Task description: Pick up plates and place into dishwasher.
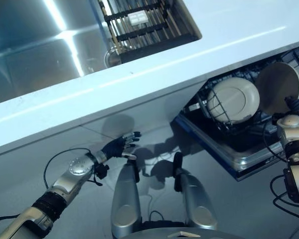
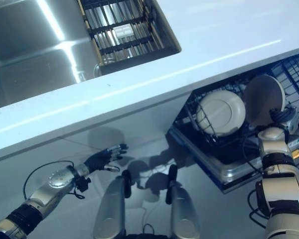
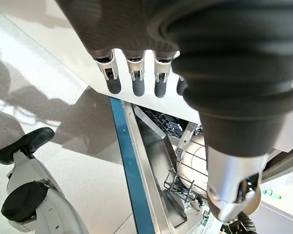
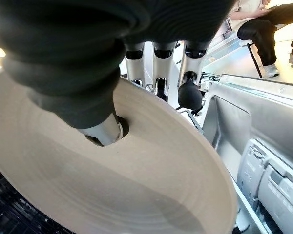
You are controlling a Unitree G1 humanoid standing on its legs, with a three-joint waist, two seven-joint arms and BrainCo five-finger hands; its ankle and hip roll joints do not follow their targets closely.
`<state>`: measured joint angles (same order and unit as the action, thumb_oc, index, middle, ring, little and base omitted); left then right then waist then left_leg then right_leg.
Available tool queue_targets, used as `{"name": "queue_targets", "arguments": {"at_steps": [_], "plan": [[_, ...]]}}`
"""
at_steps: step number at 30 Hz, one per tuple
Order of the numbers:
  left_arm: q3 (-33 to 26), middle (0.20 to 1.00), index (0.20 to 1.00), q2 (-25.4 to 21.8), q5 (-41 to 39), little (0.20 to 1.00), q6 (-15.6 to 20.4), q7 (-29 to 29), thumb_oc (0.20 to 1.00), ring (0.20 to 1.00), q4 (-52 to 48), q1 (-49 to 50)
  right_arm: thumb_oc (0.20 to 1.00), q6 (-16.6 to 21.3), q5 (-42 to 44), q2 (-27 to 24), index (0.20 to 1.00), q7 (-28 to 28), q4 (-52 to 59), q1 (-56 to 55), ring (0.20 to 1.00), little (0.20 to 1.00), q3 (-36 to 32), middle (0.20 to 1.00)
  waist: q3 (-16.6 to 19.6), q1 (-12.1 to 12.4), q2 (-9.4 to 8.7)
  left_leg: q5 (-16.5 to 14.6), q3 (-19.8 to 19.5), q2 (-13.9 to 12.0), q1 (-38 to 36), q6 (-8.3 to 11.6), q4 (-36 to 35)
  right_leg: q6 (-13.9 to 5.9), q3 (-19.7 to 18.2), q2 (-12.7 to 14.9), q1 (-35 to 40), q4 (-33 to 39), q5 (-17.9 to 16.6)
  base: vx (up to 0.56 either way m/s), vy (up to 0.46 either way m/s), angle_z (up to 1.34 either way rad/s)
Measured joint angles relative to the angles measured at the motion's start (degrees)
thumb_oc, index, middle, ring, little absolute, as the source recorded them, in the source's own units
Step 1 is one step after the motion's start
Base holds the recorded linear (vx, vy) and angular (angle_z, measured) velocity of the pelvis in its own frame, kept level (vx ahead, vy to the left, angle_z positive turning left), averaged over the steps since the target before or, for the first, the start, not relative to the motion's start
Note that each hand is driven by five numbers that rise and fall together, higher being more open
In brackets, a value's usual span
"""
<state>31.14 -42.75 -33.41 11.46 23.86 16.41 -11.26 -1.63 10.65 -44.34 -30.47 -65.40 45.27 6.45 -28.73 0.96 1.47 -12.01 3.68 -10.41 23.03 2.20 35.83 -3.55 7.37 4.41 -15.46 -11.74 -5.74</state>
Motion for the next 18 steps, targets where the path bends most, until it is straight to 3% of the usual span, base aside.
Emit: {"name": "queue_targets", "arguments": {"at_steps": [6,12,18], "plan": [[1.5,1.000,1.000,-1.5,0.0,1.000,-1.1,-0.5,1.000,1.000,-3.3,-0.1,0.200,0.1,-1.3,-0.3,0.200,-2.0,-0.6,0.5,0.200,0.200,0.0,0.200,0.0,-0.1,0.33,-0.1,0.0,0.1,-0.4,0.04,0.1,-0.27,0.0,0.2,0.3,0.1,0.2,0.00,0.000,0.00],[1.5,1.000,1.000,-1.5,-0.4,1.000,-1.1,-0.6,1.000,1.000,-4.1,0.1,0.200,0.9,-2.3,-4.1,0.200,-1.6,-1.4,0.7,0.200,0.200,0.0,0.200,0.0,0.0,3.03,-0.1,-0.2,0.9,-0.3,-0.22,0.1,-0.56,0.3,1.0,0.3,-0.1,0.3,0.02,0.012,0.03],[4.0,1.000,1.000,-1.3,-2.4,1.000,-1.1,-1.2,1.000,1.000,-4.1,-0.3,0.200,1.6,-2.2,-4.3,0.200,-0.3,-2.5,1.4,0.200,0.200,1.1,0.200,0.0,-0.1,4.62,0.2,-0.3,1.2,-0.3,-0.11,-0.2,-0.52,0.7,1.1,0.2,-0.2,0.2,0.00,0.000,0.00]]}}
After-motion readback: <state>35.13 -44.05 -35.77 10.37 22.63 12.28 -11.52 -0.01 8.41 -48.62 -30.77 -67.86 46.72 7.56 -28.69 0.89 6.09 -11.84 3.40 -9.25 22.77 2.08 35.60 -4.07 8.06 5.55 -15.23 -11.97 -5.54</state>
